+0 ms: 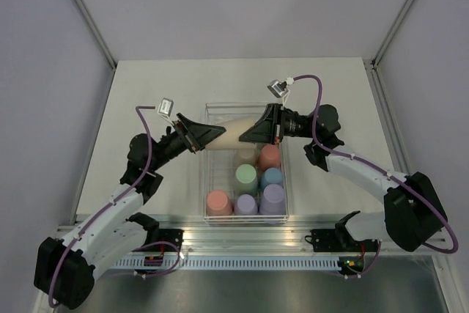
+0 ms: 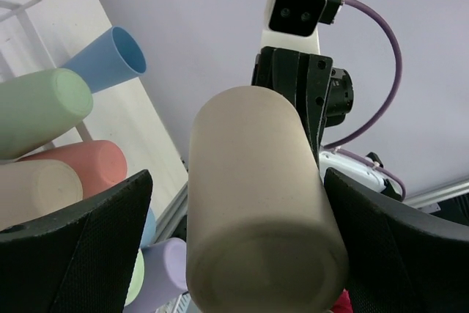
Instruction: Unload the cups from the dish rack
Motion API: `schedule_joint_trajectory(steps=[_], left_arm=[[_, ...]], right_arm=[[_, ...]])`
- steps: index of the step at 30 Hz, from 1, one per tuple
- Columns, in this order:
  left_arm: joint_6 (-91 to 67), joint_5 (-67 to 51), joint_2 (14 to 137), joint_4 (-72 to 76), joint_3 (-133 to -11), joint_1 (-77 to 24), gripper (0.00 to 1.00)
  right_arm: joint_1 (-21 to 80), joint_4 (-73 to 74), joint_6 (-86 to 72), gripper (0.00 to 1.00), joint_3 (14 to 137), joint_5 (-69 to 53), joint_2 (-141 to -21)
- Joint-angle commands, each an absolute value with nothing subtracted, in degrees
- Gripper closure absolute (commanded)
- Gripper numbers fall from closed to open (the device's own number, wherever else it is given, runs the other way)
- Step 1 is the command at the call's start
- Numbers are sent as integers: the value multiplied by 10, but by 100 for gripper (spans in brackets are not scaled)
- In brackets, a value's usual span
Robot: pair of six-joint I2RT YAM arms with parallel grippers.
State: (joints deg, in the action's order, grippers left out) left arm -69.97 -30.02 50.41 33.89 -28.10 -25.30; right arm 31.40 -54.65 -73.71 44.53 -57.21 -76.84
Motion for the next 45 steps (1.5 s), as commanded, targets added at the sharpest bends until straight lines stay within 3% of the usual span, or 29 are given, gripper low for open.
schedule_joint_trajectory(steps=[1,14,17,18,22,28,35,45], left_arm=[[-660,-262,468,267,-290,-251,0],[-542,-171,381,24,-333,-250,0],[-515,-157,371,-27,-343,-250,0],[-507,-154,369,-40,-347,-250,0],[-455,-144,384,-103,-379,-250,0],[-402,-170,436,-158,-417,-251,0],[-349,-182,503,-180,-445,-265,0],[-309,-171,546,-199,-460,-291,0]], right_arm=[[318,-519,-664,99,466,-574,-730],[271,155,-263,99,656,-440,-678],[245,284,-196,99,711,-337,-685],[243,323,-172,99,733,-227,-692],[226,495,-161,99,839,-5,-745],[137,581,-200,99,881,214,-777],[103,599,-258,99,837,353,-743],[64,537,-265,99,684,251,-736]])
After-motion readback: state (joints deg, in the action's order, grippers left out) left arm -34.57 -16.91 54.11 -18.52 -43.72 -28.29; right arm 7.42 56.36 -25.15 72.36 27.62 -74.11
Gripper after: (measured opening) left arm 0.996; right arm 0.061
